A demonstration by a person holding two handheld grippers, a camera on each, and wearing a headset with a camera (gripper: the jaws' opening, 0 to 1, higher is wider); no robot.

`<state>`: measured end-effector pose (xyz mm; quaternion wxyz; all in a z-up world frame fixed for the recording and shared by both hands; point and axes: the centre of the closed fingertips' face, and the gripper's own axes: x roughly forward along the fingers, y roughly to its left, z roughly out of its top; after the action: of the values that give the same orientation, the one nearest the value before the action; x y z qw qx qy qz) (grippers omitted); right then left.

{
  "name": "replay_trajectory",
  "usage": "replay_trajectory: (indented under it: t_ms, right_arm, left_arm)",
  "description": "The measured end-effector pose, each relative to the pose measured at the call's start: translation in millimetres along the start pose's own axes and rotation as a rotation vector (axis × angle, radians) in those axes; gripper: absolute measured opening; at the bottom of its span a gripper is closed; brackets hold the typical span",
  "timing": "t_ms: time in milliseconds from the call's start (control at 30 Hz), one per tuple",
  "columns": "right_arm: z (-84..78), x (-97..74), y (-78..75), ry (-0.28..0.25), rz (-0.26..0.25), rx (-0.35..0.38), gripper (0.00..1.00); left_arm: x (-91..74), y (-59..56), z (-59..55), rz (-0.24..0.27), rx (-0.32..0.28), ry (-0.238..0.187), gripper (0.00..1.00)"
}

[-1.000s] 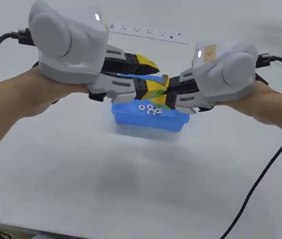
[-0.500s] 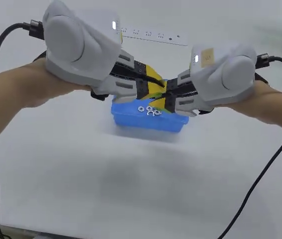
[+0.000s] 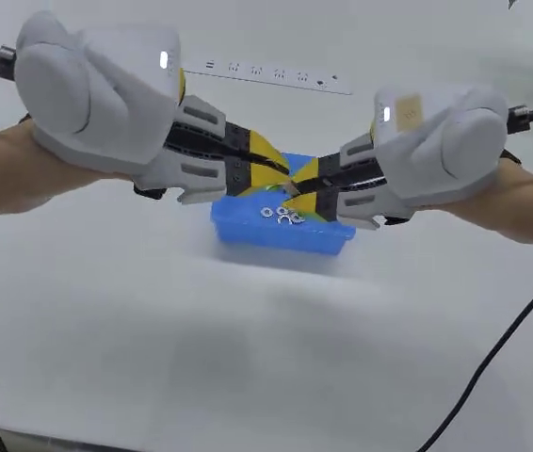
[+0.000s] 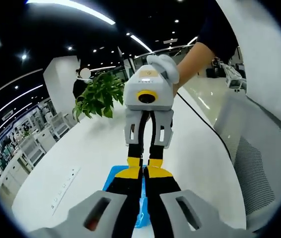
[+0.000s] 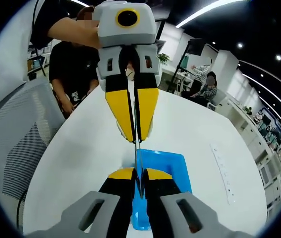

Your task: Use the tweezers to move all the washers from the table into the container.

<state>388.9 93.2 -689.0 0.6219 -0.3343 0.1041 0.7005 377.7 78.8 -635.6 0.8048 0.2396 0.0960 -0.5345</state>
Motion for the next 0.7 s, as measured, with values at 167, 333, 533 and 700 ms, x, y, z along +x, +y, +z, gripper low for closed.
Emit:
replay_trajectory:
  t_ms: [167,333,533,700]
  right_arm:
    - [-0.4,-4.7,9.1,0.010,0.007,0.010,0.08]
    - [2.9,-10.1,14.3,0.008,0.005,0.022,0.08]
    - [6.1,-14.9,18.9,0.014,-0.003,0.012,0.08]
    - [5.3,-15.2,23.7,0.028,0.001,0.001,0.08]
  left_arm:
    - [-1.9,-8.3,-3.1,0.001,-0.005,0.004,0.05]
    - [-4.9,-12.8,3.1,0.009,-0.044,-0.047,0.06]
    - [-7.5,-18.4,5.5,0.000,-0.047,-0.050,0.06]
    - [-7.4,-23.6,-2.5,-0.009,-0.027,-0.012,0.06]
